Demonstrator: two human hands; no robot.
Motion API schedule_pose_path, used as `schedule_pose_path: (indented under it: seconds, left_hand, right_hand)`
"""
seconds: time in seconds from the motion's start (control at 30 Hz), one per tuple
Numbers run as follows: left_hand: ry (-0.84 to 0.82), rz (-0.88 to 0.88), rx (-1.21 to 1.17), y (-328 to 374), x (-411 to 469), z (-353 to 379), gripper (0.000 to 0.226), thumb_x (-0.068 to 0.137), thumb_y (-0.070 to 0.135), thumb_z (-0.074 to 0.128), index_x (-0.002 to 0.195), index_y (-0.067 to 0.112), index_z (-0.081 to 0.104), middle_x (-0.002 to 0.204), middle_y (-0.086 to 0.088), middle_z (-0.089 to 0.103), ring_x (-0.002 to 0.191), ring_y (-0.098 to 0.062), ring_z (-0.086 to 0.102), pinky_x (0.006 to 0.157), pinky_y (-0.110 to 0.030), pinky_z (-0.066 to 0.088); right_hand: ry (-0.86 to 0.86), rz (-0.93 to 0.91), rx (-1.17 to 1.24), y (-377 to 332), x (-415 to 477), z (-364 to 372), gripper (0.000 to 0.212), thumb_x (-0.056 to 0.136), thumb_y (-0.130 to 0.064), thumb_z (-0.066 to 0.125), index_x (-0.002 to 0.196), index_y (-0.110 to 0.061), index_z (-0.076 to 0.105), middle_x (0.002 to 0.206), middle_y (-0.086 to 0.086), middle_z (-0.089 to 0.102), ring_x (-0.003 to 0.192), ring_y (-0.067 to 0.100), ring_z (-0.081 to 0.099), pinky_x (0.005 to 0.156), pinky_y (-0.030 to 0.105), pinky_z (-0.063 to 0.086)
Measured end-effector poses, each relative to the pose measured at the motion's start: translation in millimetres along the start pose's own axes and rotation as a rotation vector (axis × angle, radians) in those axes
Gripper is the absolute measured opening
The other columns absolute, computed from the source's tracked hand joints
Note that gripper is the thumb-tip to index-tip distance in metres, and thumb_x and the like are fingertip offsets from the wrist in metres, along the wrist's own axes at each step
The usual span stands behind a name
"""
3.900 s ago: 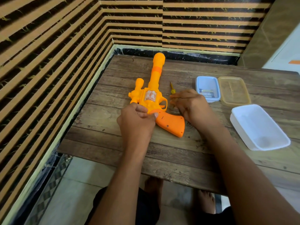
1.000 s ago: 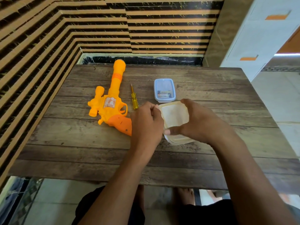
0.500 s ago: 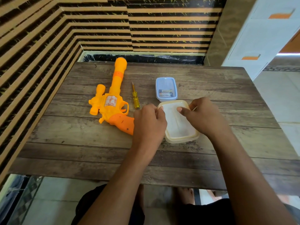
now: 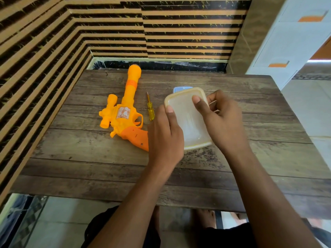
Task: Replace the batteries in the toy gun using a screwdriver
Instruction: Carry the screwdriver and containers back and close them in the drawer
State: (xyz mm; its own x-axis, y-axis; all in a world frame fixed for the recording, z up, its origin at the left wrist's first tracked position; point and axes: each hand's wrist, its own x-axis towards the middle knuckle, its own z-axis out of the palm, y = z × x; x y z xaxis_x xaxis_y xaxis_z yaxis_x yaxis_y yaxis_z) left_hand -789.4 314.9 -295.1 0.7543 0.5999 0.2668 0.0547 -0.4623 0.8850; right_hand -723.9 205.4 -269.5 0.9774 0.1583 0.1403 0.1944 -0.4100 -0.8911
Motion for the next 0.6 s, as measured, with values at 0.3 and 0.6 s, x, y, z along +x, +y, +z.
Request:
schedule_pose_path:
  seconds: [0.3, 0.6]
  left_hand:
    - [-0.054, -0.049, -0.049, 5.5, -2.2, 0.7, 0.057, 0.114, 0.040, 0.032, 0.063, 0.018, 0.045, 0.053, 0.004, 0.046, 0.051, -0.010, 0.044, 0.051, -0.027, 0.028]
    - [-0.034, -0.031, -0.064, 13.8, -3.9, -3.8, 0.050, 0.114, 0.030, 0.035, 0.066, 0.020, 0.044, 0.060, 0.005, 0.048, 0.068, -0.001, 0.053, 0.065, -0.022, 0.036]
  right_hand:
    - [0.035, -0.026, 0.046, 1.2, -2.8, 6.5, 0.055, 0.109, -0.048, 0.042, 0.059, -0.026, 0.037, 0.043, -0.020, 0.044, 0.044, 0.000, 0.042, 0.046, 0.015, 0.028]
    - [0.104, 0.007, -0.045, -3.2, -8.5, 10.5, 0.071, 0.108, -0.057, 0.031, 0.048, -0.020, 0.031, 0.041, -0.007, 0.038, 0.041, 0.008, 0.040, 0.052, 0.029, 0.030]
